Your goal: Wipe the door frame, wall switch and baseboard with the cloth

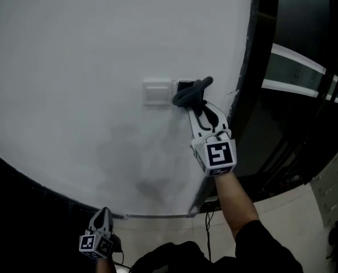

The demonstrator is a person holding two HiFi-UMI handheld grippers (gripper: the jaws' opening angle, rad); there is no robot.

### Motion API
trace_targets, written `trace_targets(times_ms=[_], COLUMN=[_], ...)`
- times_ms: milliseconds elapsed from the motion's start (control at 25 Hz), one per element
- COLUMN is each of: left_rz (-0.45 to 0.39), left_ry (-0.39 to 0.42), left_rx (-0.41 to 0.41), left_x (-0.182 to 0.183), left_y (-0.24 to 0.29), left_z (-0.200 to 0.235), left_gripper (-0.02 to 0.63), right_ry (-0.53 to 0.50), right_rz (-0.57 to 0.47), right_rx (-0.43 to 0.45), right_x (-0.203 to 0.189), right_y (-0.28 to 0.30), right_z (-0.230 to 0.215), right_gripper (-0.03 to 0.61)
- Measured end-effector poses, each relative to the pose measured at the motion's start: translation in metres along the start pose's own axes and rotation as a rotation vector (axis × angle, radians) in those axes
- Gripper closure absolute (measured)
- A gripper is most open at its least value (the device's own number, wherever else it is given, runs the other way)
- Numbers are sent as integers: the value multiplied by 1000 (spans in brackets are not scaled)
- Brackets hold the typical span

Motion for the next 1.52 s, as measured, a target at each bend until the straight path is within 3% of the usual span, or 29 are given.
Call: trace_targets(times_ms=[200, 360, 560, 680, 800, 1080, 1520], left_rz=[-15, 1, 22, 44, 72, 90, 143], left_ry=[-19, 32, 20, 43, 74, 76, 44], left_rx=[-10, -58, -150, -211, -262, -315, -296], left_x=[-5, -4, 11, 18, 22, 24, -3], left_y=[30, 51, 74, 85, 95, 104, 101], left_z=[-24, -38, -23, -9, -2, 15, 13], left_gripper=[623, 623, 623, 623, 623, 623, 623], right_ry=[-97, -175, -482, -717, -870, -920, -893], right_rz=[-26, 21, 123, 206, 280, 370, 385], right_rx=[-75, -134, -226, -316, -360, -339, -285], right_x=[36, 32, 36, 31, 19, -10, -47], right_y=[6, 9, 19, 33, 44, 45, 36], right_z=[-35, -52, -44, -27, -14, 6, 18], right_gripper=[483, 483, 483, 483, 483, 483, 483])
Point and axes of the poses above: the fingertips, and each gripper's own axes: y forward along the fingers, z to its left, x out of its top, the point moved 4 cm from there along -y, backward along the fingers, and after that the axes turned 14 degrees about z, right-handed, at the moved point
